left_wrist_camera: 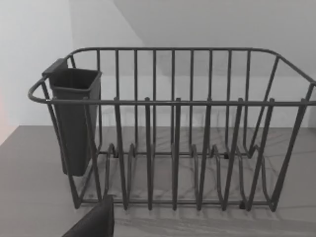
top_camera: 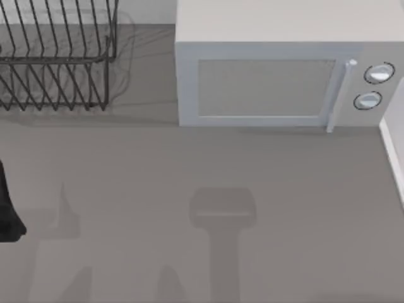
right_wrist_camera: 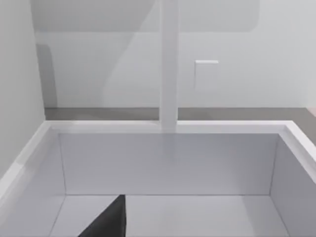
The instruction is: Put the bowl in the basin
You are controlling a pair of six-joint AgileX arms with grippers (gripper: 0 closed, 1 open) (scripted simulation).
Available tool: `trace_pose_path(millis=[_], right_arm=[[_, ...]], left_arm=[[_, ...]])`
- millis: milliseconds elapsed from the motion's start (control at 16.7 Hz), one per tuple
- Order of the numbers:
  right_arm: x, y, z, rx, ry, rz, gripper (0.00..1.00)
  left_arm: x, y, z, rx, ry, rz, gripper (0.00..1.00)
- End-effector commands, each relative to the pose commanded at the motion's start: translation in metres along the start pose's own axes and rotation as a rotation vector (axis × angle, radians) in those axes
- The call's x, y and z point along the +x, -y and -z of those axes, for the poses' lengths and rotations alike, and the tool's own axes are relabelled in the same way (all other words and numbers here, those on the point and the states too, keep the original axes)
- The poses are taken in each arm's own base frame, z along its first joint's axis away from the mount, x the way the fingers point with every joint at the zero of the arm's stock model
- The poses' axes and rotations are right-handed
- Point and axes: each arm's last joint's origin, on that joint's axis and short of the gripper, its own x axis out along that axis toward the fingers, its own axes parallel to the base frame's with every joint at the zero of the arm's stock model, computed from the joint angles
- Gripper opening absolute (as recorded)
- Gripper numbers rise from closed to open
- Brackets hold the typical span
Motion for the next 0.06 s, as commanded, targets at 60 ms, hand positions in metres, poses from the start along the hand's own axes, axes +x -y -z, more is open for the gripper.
trace_pose_path(millis=[60], right_arm=[[0.0, 0.0, 0.0, 0.0, 0.0, 0.0, 1.0]], left_arm=[[0.0, 0.0, 0.0, 0.0, 0.0, 0.0, 1.0]])
